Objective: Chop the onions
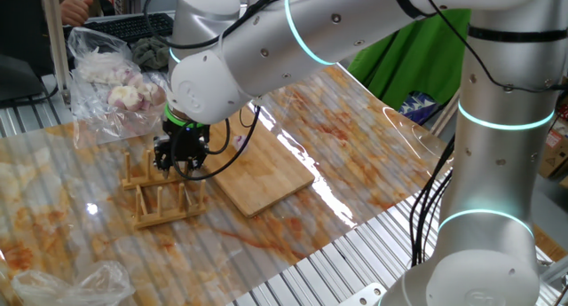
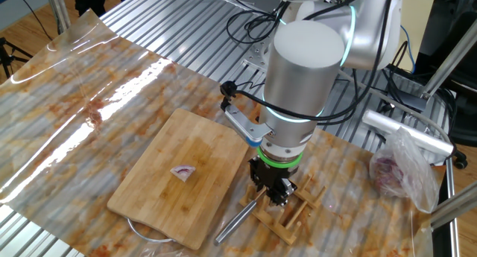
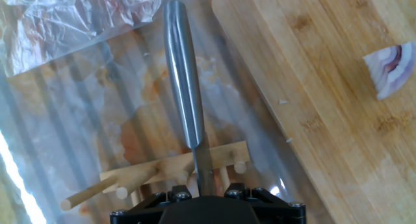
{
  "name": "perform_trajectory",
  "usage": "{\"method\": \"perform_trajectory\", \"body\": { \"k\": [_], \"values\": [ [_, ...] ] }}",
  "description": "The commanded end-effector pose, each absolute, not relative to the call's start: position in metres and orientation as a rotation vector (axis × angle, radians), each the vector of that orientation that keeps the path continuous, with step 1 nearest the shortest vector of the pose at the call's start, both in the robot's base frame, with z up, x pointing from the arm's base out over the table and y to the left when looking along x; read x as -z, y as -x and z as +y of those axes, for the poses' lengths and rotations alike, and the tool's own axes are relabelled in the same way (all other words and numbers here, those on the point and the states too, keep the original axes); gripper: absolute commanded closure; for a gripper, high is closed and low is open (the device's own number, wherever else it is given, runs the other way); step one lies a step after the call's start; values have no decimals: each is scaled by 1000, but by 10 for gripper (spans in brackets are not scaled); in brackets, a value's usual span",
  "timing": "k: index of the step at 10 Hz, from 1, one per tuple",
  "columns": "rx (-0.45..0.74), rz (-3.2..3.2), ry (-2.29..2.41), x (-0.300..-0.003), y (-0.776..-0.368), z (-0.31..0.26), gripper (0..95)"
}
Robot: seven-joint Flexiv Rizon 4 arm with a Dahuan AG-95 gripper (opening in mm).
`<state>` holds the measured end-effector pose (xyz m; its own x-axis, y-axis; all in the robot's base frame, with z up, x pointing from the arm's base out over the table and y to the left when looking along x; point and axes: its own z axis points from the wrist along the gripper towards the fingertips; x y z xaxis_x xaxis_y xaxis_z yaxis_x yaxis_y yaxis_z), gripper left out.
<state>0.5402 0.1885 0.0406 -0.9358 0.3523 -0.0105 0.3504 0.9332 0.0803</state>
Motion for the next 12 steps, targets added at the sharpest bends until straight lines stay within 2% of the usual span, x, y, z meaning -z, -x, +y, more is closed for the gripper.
{"method": "perform_trajectory", "body": {
  "k": [1,8,12],
  "values": [
    [-122,3066,-544,-41,-540,189,570],
    [-112,3074,-496,-47,-534,192,570],
    [-114,3073,-486,-38,-536,193,570]
  ]
}}
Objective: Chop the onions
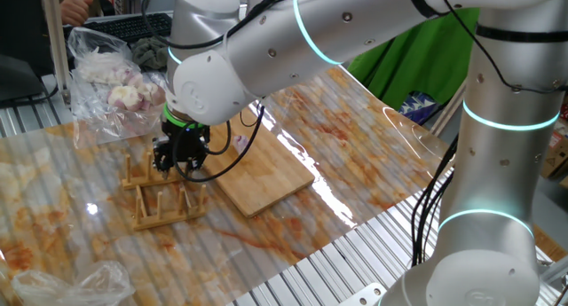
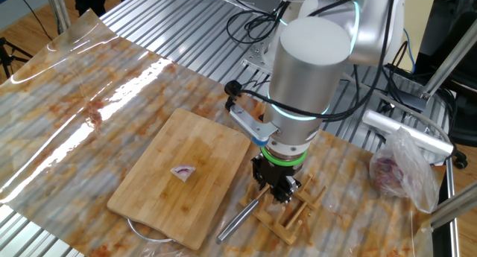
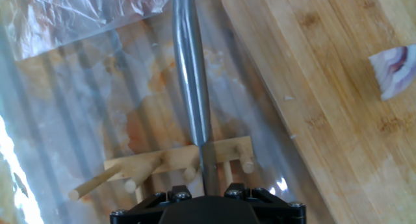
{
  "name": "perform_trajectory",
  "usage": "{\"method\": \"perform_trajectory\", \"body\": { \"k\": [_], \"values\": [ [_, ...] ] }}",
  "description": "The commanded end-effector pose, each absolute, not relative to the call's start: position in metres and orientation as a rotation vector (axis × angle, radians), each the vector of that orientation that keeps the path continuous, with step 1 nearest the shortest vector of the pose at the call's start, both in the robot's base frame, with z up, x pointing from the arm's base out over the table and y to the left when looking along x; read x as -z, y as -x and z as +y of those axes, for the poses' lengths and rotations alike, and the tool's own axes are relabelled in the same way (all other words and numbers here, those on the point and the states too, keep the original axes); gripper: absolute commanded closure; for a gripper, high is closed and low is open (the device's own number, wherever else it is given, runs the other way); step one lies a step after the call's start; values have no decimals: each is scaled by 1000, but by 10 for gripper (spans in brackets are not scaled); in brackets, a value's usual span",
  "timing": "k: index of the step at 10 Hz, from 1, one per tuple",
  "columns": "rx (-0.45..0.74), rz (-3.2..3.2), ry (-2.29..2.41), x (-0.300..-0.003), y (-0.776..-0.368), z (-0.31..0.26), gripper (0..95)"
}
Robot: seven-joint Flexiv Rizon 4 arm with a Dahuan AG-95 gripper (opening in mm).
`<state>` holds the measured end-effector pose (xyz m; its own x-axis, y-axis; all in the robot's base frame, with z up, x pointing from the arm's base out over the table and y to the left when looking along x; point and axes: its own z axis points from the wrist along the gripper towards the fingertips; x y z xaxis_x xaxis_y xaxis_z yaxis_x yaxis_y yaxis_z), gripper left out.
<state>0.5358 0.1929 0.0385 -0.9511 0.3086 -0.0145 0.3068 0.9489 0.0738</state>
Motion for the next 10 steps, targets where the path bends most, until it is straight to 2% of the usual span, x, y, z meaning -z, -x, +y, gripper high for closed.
{"method": "perform_trajectory", "body": {
  "k": [1,5,7,10],
  "values": [
    [-113,3071,-487,-36,-536,194,570],
    [-116,3067,-485,-29,-538,194,570],
    [-121,3066,-473,-30,-539,195,950],
    [-100,3059,-467,-31,-539,195,950]
  ]
}}
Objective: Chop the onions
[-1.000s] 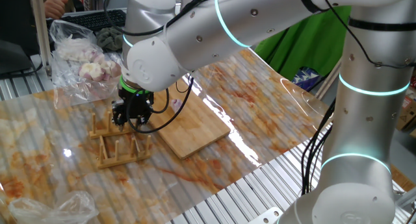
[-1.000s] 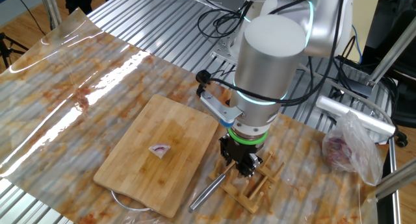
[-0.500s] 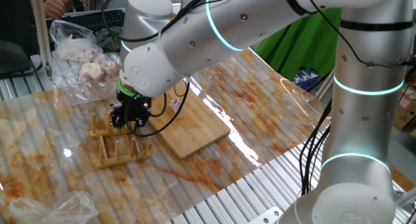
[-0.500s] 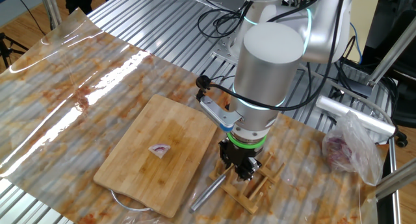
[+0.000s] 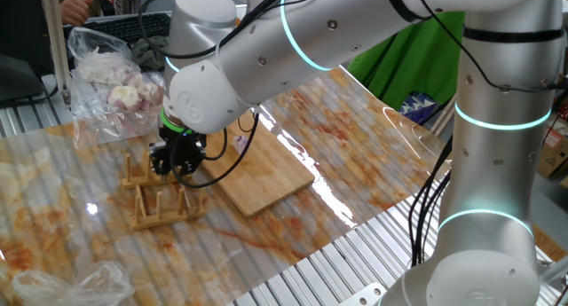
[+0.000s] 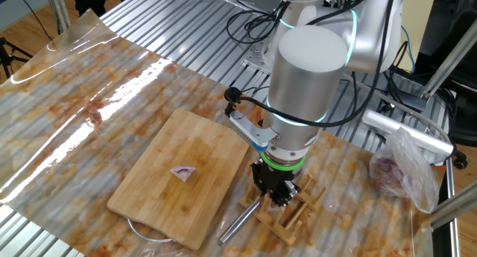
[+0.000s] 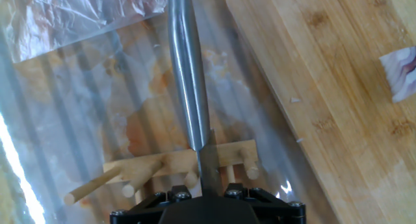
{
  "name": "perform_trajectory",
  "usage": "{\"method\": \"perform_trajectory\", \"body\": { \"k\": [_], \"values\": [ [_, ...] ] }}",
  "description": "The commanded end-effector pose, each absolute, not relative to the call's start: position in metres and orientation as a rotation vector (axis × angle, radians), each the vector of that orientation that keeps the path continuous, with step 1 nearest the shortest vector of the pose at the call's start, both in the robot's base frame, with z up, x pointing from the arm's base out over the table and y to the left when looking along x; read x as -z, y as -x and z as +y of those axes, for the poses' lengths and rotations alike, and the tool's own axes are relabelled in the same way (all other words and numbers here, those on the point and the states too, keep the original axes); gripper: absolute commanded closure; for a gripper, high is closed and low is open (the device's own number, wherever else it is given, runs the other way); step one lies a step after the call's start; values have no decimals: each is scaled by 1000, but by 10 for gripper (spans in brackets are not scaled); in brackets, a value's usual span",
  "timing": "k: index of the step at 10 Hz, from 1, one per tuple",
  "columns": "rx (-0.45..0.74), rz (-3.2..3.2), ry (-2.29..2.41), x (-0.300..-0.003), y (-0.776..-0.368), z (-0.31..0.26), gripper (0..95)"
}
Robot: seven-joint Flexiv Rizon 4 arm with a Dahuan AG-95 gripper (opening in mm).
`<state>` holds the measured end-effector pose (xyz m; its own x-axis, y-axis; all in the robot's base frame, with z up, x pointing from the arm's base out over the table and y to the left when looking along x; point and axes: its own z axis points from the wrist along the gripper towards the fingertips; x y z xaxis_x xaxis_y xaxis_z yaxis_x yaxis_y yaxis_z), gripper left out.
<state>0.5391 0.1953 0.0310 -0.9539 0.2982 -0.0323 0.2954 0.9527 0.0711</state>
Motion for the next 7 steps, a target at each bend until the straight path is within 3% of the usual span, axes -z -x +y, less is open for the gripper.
{"method": "perform_trajectory", "body": {
  "k": [1,7],
  "values": [
    [-45,3067,-455,-34,-538,194,950],
    [-45,3067,-455,-34,-538,194,950]
  ]
}}
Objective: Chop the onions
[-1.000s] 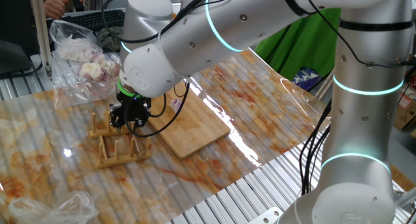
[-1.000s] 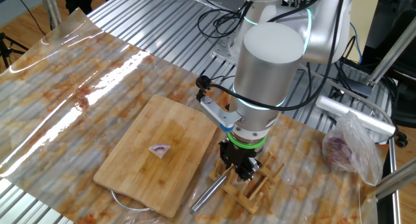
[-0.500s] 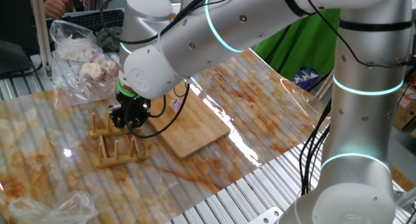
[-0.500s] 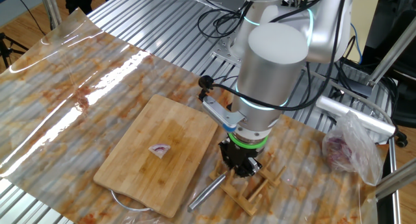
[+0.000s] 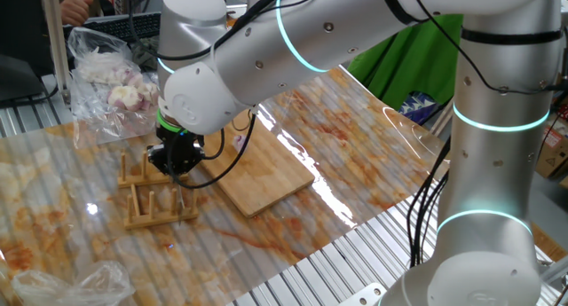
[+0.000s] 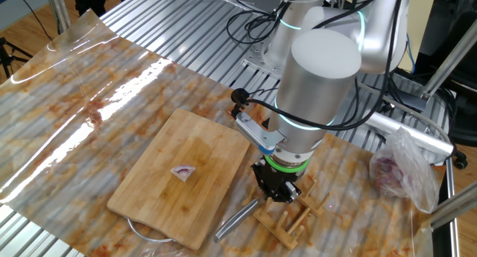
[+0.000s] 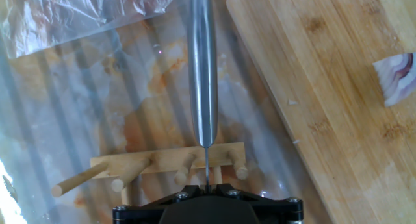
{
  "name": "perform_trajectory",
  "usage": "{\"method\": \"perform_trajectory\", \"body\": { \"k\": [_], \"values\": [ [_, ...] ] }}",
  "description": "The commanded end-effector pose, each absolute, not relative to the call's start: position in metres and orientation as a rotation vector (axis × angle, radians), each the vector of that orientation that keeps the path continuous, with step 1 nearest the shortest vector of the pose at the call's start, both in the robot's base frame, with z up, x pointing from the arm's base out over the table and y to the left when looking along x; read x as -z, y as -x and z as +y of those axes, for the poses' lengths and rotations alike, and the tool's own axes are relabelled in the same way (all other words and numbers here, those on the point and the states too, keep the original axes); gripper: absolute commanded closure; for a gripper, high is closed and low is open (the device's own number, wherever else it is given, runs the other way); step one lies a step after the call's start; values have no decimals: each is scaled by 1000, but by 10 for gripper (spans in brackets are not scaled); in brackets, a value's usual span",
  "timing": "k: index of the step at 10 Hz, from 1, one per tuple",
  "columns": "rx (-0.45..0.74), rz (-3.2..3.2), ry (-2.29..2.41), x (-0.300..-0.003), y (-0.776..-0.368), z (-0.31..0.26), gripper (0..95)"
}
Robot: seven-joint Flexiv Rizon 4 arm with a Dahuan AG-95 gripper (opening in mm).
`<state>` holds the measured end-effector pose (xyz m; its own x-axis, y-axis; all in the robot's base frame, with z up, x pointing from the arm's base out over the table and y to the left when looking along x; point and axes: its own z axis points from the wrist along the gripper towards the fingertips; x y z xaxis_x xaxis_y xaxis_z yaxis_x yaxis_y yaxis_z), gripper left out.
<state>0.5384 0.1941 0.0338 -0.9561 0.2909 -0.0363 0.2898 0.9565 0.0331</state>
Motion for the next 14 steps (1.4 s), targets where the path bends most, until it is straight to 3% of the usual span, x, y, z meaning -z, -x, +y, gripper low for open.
{"method": "perform_trajectory", "body": {
  "k": [1,13,14],
  "values": [
    [-45,3067,-455,-34,-538,194,950],
    [-45,3067,-455,-34,-538,194,950],
    [-14,3123,-490,-125,-538,182,950]
  ]
}}
